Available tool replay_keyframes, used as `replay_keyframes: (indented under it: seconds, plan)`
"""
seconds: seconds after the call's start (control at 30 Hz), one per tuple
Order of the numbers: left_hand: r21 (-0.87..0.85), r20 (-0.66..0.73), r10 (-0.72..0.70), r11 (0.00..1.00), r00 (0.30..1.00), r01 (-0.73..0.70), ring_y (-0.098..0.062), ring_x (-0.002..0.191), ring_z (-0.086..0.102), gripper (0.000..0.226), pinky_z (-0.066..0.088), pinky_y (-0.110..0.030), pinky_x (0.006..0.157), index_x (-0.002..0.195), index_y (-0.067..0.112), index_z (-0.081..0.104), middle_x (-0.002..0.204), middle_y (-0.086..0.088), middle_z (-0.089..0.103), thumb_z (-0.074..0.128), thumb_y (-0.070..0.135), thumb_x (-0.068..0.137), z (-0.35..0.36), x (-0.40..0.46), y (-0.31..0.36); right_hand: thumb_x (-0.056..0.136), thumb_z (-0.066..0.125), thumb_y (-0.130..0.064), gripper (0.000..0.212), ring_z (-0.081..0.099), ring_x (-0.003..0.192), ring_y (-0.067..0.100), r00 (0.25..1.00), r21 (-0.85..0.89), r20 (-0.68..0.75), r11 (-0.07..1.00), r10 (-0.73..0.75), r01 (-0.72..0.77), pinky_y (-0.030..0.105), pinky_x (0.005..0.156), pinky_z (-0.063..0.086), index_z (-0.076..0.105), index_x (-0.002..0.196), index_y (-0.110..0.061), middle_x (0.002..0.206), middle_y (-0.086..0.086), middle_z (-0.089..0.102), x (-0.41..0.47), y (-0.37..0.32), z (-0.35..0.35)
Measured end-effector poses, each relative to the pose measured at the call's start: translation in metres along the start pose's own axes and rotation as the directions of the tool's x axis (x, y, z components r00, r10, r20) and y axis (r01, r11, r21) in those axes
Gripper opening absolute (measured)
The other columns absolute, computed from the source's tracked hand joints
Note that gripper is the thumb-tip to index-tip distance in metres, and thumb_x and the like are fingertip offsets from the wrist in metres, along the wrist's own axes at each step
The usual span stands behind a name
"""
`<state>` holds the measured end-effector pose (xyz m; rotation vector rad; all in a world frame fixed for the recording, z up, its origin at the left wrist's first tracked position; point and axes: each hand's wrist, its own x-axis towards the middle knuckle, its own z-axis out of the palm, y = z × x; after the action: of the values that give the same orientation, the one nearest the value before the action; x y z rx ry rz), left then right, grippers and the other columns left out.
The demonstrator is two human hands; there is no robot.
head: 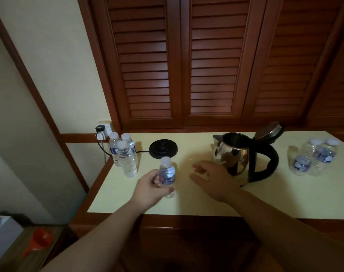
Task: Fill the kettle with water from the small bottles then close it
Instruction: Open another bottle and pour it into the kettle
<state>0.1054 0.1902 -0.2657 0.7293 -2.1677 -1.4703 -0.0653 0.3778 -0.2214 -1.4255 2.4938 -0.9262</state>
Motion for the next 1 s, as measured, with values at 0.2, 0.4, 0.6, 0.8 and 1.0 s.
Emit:
replay_keyframes:
  seconds: [0.2, 0.4, 0.6, 0.8, 1.0]
  plan:
    - [0.035, 0.081, 0.022, 0.999, 0.996, -0.025, -0.015, 0.075, 0.062, 0.042, 0.052, -0.033, 0.073, 0.094, 0.021, 0.071, 0.096, -0.023, 0.068, 0.093, 0.03, 0.059, 0.054, 0.012, 0.017, 0.093, 0.059, -0.063, 0.036, 0.058, 0.075, 0.009, 0.994, 0.042, -0.073, 0.995, -0.084, 0.087, 0.031, 0.067, 0.051, 0.064, 0.093, -0.027, 0.082, -0.009, 0.06, 0.021, -0.032, -0.028]
    - [0.097, 0.087, 0.034, 0.994, 0.996, -0.043, -0.017, 0.079, 0.067, 0.052, 0.057, -0.044, 0.076, 0.101, 0.013, 0.07, 0.1, -0.019, 0.071, 0.094, 0.033, 0.06, 0.057, 0.02, 0.013, 0.089, 0.065, -0.062, 0.05, 0.051, 0.067, 0.017, 0.997, -0.191, 0.054, 0.979, -0.055, 0.065, 0.035, 0.061, 0.04, 0.053, 0.073, -0.016, 0.073, 0.005, 0.055, 0.032, -0.049, -0.047]
    - [0.1, 0.137, 0.051, 0.993, 0.989, -0.065, -0.009, 0.071, 0.067, 0.041, 0.052, -0.024, 0.062, 0.094, 0.015, 0.07, 0.076, 0.01, 0.071, 0.097, 0.025, 0.065, 0.053, 0.022, 0.017, 0.098, 0.059, -0.042, 0.035, 0.048, 0.073, 0.017, 0.945, -0.253, 0.288, 0.939, -0.155, 0.231, 0.034, 0.064, 0.036, 0.061, 0.086, -0.009, 0.086, 0.007, 0.055, 0.04, -0.053, -0.065]
    - [0.083, 0.18, 0.079, 0.992, 0.981, -0.095, -0.003, 0.081, 0.071, 0.043, 0.05, -0.015, 0.068, 0.103, 0.024, 0.072, 0.091, 0.01, 0.076, 0.097, 0.02, 0.068, 0.051, 0.023, 0.019, 0.101, 0.061, -0.026, 0.038, 0.054, 0.103, 0.009, 0.889, -0.263, 0.422, 0.915, -0.176, 0.306, 0.024, 0.085, 0.045, 0.062, 0.139, -0.025, 0.123, -0.01, 0.06, 0.047, -0.052, -0.081]
    - [0.141, 0.177, 0.091, 0.983, 0.98, -0.116, -0.014, 0.092, 0.073, 0.055, 0.061, -0.038, 0.081, 0.111, 0.029, 0.072, 0.099, 0.007, 0.077, 0.097, 0.036, 0.063, 0.05, 0.024, 0.018, 0.092, 0.066, -0.056, 0.045, 0.053, 0.073, 0.019, 0.961, -0.283, 0.247, 0.94, -0.121, 0.191, 0.029, 0.06, 0.037, 0.064, 0.087, -0.011, 0.083, 0.004, 0.058, 0.047, -0.051, -0.06]
